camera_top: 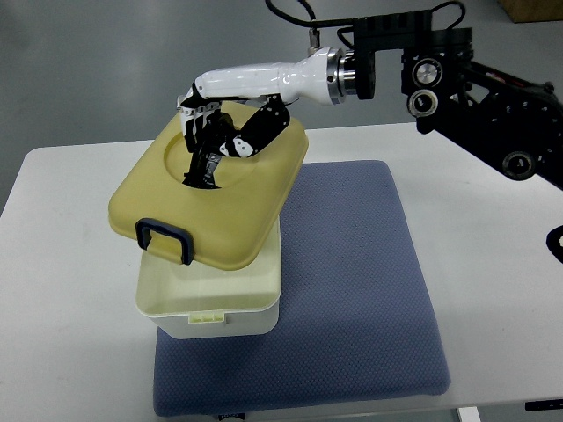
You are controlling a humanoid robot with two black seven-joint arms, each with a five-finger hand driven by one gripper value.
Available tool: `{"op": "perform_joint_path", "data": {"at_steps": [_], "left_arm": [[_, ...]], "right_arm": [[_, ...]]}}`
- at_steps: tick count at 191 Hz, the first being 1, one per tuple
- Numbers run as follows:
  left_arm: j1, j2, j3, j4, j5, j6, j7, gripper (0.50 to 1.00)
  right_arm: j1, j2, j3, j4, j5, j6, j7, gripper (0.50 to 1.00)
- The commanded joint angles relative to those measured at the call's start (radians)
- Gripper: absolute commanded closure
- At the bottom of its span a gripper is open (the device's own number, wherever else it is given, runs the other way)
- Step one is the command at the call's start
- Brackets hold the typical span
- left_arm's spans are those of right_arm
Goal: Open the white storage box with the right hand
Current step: 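Lift the yellow lid off the box with the right hand, then lower the held lid onto the blue cushion beside the box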
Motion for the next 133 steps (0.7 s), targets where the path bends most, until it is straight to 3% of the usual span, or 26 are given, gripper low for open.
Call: {"op": "perform_joint_path", "data": {"at_steps": [1,34,76,133], "left_arm": [[0.000,0.000,0.000,-0.002,0.001,0.000,0.000,0.500],[0.000,0.000,0.002,-0.005,0.001,-0.002,0.000,0.500],[0.000,0.000,0.002,-0.007,0.001,-0.002,0.000,0.500],[0.000,0.000,0.000,-0.009,0.001,0.000,0.000,0.500]], "right_arm": [[0.000,-0.075,0.012,0.011,0.000,0.002,0.006,1.000],[-0.001,-0.221,0.010,0.011,0.000,0.002,0.046,1.000],[-0.009,-0.371,-0.008,0.002,-0.003,0.002,0.049,1.000],[-0.029,-0.476,-0.099,-0.059,-0.012,0.002,0.063,1.000]]}}
